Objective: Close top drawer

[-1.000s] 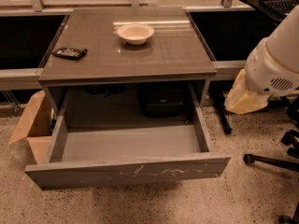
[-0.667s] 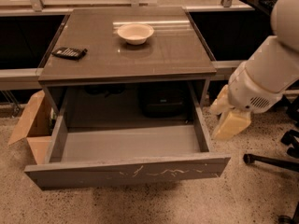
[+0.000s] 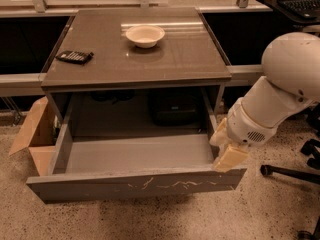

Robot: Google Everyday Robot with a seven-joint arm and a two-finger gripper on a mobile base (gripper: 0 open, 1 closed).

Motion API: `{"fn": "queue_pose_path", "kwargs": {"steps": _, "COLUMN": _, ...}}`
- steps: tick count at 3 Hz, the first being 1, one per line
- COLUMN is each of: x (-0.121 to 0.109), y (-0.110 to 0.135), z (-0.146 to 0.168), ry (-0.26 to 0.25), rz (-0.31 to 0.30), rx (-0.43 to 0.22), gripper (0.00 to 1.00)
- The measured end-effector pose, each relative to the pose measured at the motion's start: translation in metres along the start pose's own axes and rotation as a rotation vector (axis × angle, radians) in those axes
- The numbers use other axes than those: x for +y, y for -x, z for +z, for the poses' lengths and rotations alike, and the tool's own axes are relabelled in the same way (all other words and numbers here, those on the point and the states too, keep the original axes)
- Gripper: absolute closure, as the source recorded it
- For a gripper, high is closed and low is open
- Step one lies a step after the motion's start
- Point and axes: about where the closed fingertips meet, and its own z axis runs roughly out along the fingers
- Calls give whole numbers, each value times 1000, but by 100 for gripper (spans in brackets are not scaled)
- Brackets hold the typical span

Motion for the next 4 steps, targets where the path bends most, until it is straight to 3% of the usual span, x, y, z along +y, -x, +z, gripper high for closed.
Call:
{"fn": "queue_pose_path", "kwargs": {"steps": 2, "x": 22, "y": -11, "z": 53, "ry": 25, "rz": 44, "rx": -15, "gripper": 95}}
{"fn": "queue_pose_path", "kwargs": {"steps": 3, "x": 33, "y": -17, "z": 79, "ry": 23, "rz": 56, "rx": -26, "gripper": 100}}
{"fn": "queue_pose_path", "kwargs": {"steps": 4, "x": 39, "y": -23, "z": 111, "ry": 35, "rz": 64, "rx": -47, "gripper": 98}}
